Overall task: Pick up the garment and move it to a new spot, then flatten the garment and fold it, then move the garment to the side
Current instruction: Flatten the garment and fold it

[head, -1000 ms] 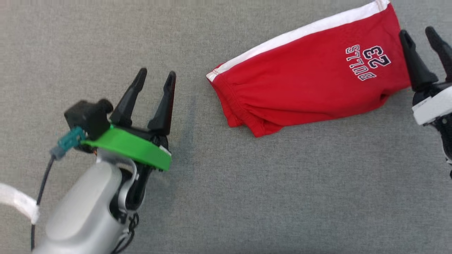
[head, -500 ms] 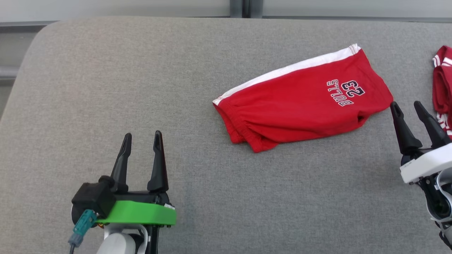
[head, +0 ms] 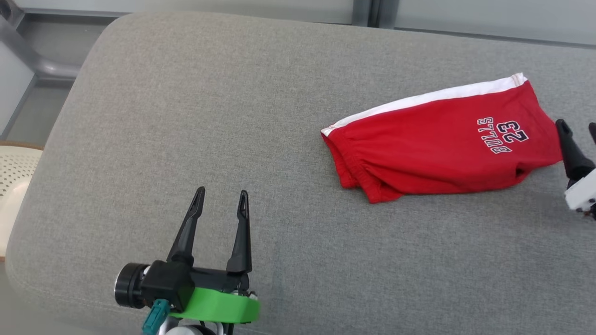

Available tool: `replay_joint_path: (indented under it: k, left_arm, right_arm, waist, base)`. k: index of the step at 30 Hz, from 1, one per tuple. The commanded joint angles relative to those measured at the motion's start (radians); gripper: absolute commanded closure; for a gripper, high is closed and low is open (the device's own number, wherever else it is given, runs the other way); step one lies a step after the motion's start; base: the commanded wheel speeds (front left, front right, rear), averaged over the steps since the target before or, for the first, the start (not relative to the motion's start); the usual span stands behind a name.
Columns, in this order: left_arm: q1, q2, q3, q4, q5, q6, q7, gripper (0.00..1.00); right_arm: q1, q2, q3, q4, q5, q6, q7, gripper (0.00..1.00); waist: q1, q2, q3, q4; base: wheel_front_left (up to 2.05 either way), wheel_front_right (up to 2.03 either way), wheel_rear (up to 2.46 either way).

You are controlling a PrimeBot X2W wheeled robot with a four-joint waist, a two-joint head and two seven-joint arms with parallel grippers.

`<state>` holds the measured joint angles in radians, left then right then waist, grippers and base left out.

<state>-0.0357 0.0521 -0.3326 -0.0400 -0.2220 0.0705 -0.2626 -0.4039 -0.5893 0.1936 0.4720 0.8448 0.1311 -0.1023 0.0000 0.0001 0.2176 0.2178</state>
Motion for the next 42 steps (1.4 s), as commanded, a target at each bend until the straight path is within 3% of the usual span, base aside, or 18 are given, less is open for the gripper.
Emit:
replay_joint_path:
  k: [1,10,22,23,24,26,33,42]
  left_arm:
    - [-0.011,-0.001,-0.01,-0.006,0.001,0.004,-0.002,0.0]
    - [-0.065,-0.001,-0.06,-0.007,-0.031,0.018,-0.002,0.0]
    - [-0.109,-0.001,-0.088,0.0,-0.043,0.024,-0.002,0.0]
    - [-0.111,-0.001,-0.089,0.002,-0.044,0.024,-0.002,0.0]
    - [-0.113,-0.001,-0.091,0.003,-0.044,0.023,-0.002,0.0]
    - [-0.118,-0.001,-0.091,0.005,-0.045,0.025,-0.002,0.0]
    - [-0.113,-0.001,-0.086,0.014,-0.033,0.019,-0.002,0.0]
    - [-0.081,-0.001,-0.067,0.017,-0.019,0.015,-0.002,0.0]
  right_arm:
    - [-0.042,-0.013,-0.009,0.035,-0.01,-0.001,0.041,0.0]
    - [-0.258,-0.031,-0.033,0.237,-0.075,-0.001,0.291,0.0]
    - [-0.346,0.022,-0.03,0.376,-0.115,-0.001,0.377,0.0]
    - [-0.348,0.025,-0.029,0.381,-0.114,-0.001,0.381,0.19]
    - [-0.348,0.029,-0.026,0.388,-0.109,-0.001,0.389,0.6]
    - [-0.345,0.035,-0.019,0.39,-0.096,-0.001,0.401,1.0]
    - [-0.311,0.009,-0.002,0.351,-0.072,-0.002,0.344,1.0]
    - [-0.226,-0.042,0.022,0.27,-0.051,-0.002,0.247,1.0]
  waist:
    - [0.0,-0.0001,0.045,0.032]
    - [0.0,-0.0001,0.13,0.068]
    - [0.0,-0.0001,0.18,0.083]
    - [0.0,-0.0001,0.182,0.083]
    - [0.0,-0.0001,0.184,0.083]
    - [0.0,-0.0001,0.184,0.082]
    - [0.0,-0.0001,0.165,0.053]
    - [0.0,-0.0001,0.101,-0.048]
  base:
    - [0.0,0.0,0.0]
    - [0.0,0.0,0.0]
    - [0.0,0.0,0.0]
    - [0.0,0.0,0.0]
    - [0.0,0.0,0.0]
    - [0.0,0.0,0.0]
    - [0.0,0.0,0.0]
    - [0.0,0.0,0.0]
